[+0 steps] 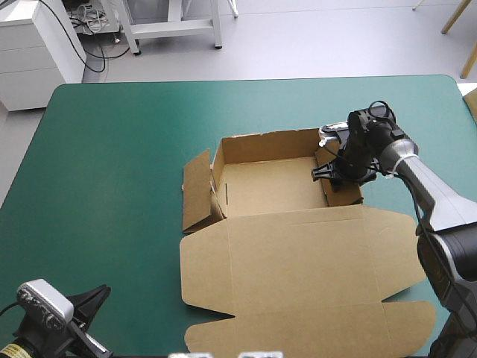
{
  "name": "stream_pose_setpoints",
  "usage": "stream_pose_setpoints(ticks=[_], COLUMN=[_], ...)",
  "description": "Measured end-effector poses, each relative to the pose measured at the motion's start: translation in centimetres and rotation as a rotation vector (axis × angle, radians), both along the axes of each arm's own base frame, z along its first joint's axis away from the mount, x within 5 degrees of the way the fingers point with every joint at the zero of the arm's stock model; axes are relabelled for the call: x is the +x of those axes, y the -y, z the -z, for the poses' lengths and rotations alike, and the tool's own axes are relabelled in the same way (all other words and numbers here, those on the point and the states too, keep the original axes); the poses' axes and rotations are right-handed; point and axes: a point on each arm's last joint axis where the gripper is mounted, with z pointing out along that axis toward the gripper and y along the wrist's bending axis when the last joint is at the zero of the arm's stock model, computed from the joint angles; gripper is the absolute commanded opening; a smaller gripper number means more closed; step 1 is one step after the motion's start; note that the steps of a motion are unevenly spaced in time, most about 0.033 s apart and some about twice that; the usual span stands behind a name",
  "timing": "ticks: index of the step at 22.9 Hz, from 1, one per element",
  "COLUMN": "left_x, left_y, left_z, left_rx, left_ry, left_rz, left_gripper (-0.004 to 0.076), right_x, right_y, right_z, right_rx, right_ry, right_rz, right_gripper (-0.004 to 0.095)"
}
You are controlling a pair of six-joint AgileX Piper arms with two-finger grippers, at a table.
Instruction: Fold the box
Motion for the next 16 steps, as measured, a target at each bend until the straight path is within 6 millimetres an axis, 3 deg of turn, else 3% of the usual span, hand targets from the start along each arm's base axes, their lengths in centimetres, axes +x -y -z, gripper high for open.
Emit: stream_pose_setpoints(ticks=[2,6,11,13,15,16], left_x=[0.0,0.0,0.0,0.0,0.0,0.0], left_y=[0.0,0.0,0.0,0.0,0.0,0.0], left_z=[0.0,0.0,0.0,0.0,0.0,0.0], left_rx=[0.000,0.000,0.000,0.000,0.000,0.000], left_ry=[0.000,0.001,0.001,0.001,0.001,0.001], left_rz=[0.000,0.000,0.000,0.000,0.000,0.000], left_gripper=[-0.0008,-0.0008,-0.0008,-0.0008,-0.0008,-0.0008], right_x=[0.2,0.2,0.2,-0.1,-0.6,-1.2], right_y=[0.0,0.2,0.6,0.6,0.8,1.0], right_z=[0.3,0.4,0.3,-0.8,-3.0,-5.3], right_rx=[0.000,-0.002,-0.016,-0.010,-0.001,0.002], right_ry=[-0.006,-0.008,-0.002,0.018,0.076,0.144], right_rz=[0.005,0.033,0.051,0.056,0.057,0.056], right_gripper=[0.0350,-0.0013,-0.0022,-0.0021,-0.0021,-0.0021])
